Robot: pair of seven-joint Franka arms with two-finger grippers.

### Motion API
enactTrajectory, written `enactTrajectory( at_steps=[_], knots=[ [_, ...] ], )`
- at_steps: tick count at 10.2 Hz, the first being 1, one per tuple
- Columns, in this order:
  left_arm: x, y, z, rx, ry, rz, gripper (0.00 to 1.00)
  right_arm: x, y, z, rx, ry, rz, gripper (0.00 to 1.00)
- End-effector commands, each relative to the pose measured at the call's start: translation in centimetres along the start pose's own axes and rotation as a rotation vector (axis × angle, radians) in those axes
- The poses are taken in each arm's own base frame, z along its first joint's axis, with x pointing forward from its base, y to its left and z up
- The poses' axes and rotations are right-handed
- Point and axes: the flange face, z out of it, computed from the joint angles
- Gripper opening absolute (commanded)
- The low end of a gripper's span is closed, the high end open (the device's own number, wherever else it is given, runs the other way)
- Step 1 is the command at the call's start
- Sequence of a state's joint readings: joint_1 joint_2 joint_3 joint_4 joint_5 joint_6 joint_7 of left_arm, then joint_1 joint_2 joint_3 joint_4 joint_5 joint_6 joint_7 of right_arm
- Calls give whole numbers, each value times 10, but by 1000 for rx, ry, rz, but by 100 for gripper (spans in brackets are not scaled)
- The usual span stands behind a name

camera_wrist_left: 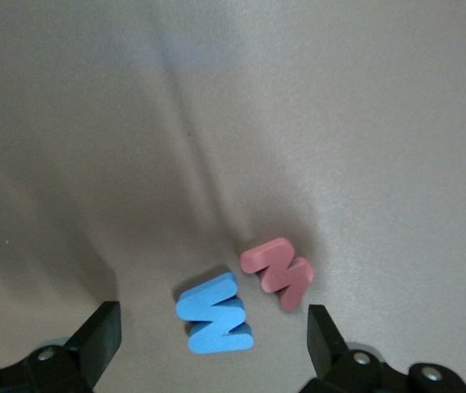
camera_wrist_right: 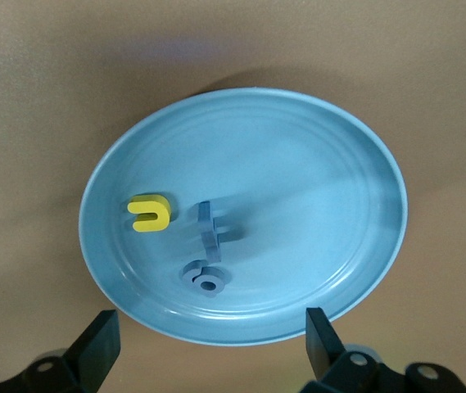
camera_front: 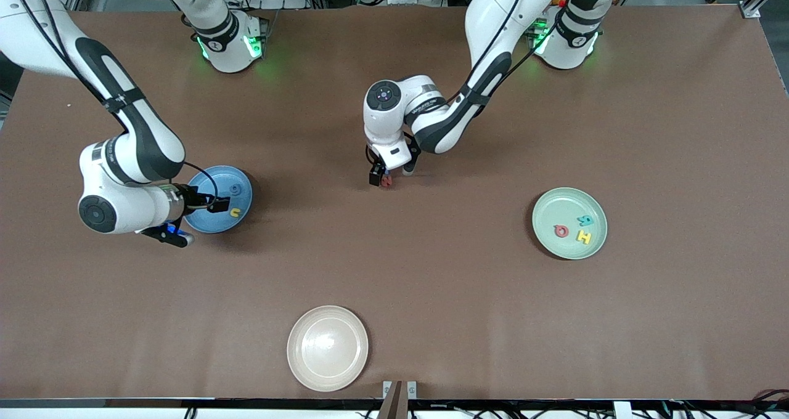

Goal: Sort upper and lower case letters into plates
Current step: 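Lower the left gripper and close it on the blue W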

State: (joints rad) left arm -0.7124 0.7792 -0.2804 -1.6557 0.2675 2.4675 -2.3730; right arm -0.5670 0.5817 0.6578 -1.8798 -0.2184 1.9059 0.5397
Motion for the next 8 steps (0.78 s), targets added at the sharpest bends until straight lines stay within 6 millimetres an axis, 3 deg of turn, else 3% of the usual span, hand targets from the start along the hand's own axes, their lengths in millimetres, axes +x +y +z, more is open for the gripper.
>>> enactTrajectory(
  at_steps=[1,8],
  knots=[
    [-6,4,4,-22,6,-9,100,-7,-1,-7,-11,7,5,100],
    [-4,5,12,-17,12,-3,97,-7,-1,-8,-13,8,4,100]
  ],
)
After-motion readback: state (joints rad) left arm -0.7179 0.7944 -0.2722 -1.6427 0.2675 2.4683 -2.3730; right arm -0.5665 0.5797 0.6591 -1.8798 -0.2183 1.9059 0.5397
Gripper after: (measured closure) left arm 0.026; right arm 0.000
